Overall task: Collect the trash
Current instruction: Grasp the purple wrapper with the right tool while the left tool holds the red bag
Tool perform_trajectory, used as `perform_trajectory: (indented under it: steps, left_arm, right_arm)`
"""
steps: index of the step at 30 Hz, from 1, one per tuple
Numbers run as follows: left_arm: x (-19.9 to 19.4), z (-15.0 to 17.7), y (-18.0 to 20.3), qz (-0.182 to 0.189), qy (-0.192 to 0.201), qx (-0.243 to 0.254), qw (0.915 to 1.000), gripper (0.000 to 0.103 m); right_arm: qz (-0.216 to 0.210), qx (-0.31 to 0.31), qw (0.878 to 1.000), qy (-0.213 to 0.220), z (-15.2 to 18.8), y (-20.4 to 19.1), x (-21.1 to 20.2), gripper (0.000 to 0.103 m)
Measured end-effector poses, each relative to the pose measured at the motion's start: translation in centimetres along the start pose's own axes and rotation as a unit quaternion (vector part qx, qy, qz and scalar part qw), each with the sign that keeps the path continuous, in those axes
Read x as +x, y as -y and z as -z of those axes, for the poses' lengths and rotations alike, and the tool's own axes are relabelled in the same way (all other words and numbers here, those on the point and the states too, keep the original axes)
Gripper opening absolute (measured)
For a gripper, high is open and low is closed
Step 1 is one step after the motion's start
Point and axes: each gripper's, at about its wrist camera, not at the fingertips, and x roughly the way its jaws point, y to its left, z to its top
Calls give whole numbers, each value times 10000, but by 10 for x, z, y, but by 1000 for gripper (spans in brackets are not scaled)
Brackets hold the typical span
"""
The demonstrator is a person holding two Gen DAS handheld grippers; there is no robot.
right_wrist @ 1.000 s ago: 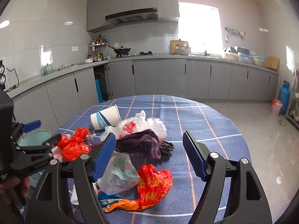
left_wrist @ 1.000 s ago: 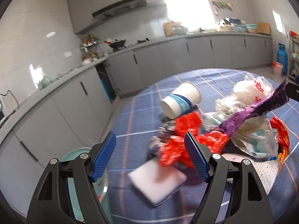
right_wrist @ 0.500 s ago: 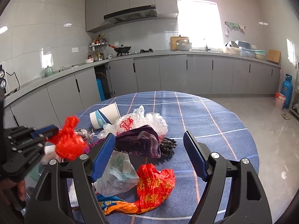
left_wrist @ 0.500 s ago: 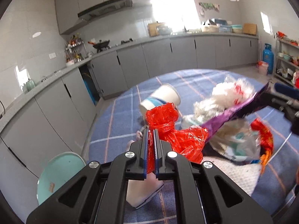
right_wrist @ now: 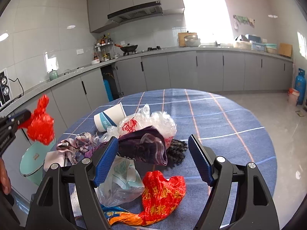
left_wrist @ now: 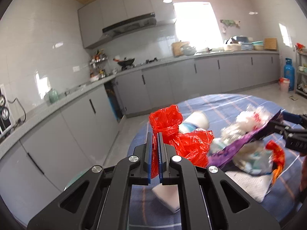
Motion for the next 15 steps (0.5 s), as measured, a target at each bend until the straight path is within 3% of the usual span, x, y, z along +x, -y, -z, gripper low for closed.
perform_trajectory:
  steps: [2, 4, 6, 9, 15]
  left_arm:
    - [2, 7, -3, -57, -101, -36, 9999, 6]
    - [0, 12, -6, -83, -153, -47, 9998, 6]
    - [-2, 15, -8, -111, -163, -44, 9998, 6]
    - [-5, 13, -13, -143, -133, -87, 9998, 6]
    - [-19, 7, -25, -240, 12, -181, 9995, 6]
  right_arm:
    - [-79, -5, 10000, -32, 1, -1, 2, 72]
    - [-196, -48, 9998, -84, 2, -3, 3, 61]
    - [-303, -154, 9993, -159, 2, -9, 0, 35]
    - [-442, -294, 9985, -149, 5, -14, -7, 15]
    - [-558, -568, 9967, 161, 3, -30, -34, 5]
